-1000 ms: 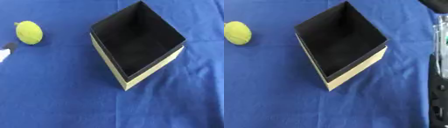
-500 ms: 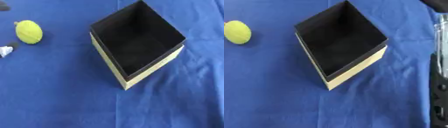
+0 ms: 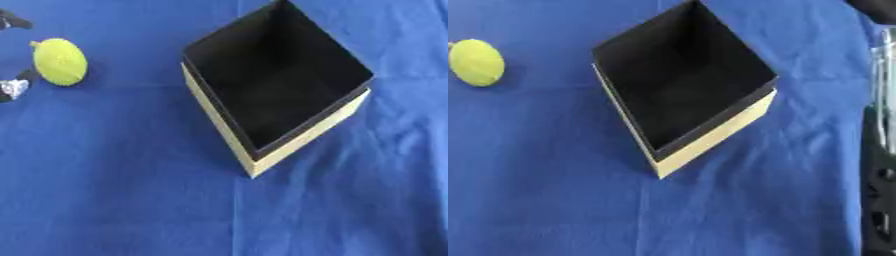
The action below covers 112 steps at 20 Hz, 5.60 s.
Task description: Pick up objects on the table and place them in the box.
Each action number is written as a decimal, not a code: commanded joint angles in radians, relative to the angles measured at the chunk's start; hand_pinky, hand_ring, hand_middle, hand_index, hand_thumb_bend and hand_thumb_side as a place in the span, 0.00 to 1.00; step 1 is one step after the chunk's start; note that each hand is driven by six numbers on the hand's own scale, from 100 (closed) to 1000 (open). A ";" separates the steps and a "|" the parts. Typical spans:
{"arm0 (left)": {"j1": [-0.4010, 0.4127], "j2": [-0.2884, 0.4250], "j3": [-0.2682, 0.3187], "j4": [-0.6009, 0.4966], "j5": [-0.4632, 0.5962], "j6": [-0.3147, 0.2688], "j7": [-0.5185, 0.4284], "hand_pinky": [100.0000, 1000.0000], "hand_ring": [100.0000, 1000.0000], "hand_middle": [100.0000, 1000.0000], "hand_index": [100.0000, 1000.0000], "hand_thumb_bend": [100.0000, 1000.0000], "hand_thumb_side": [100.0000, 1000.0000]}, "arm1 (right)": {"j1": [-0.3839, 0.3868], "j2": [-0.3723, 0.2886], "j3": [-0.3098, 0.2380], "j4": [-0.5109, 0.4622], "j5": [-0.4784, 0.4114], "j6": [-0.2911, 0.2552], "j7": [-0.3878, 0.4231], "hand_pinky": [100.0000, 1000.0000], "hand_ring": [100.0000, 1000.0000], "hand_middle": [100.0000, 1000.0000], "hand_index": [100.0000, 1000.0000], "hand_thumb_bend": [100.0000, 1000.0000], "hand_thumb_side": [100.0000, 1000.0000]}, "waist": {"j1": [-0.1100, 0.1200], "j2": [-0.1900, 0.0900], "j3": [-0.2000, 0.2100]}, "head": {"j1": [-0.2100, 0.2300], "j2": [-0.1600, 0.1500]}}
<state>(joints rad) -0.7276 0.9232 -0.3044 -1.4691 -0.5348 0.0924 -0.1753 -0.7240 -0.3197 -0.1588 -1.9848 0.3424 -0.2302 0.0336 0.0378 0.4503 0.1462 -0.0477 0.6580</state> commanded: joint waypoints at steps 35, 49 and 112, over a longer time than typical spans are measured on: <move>-0.267 -0.168 0.136 0.302 -0.124 0.072 -0.464 0.92 0.92 0.84 0.90 0.40 0.00 | -0.004 -0.002 -0.011 -0.015 -0.029 0.004 0.004 0.83 0.77 0.58 0.84 0.00 0.26 | -0.004 -0.114 -0.006 | 0.028 -0.030; -0.295 -0.214 0.144 0.388 -0.191 0.084 -0.429 0.93 0.92 0.85 0.90 0.37 0.00 | -0.005 0.004 -0.014 -0.015 -0.039 0.002 0.001 0.84 0.77 0.57 0.85 0.00 0.28 | -0.009 -0.106 -0.013 | 0.031 -0.036; -0.438 -0.544 -0.072 -0.435 -0.234 0.017 -0.338 0.03 0.32 0.42 0.55 0.00 0.00 | -0.026 0.039 -0.022 -0.015 -0.049 0.012 -0.054 0.85 0.80 0.60 0.86 0.00 0.29 | -0.001 -0.131 -0.045 | 0.045 -0.015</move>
<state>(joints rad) -1.1428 0.3862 -0.3683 -1.8748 -0.7748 0.1177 -0.5035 -0.7318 -0.2759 -0.1725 -1.9847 0.2956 -0.2235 -0.0087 0.0376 0.4503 0.0996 -0.0121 0.6404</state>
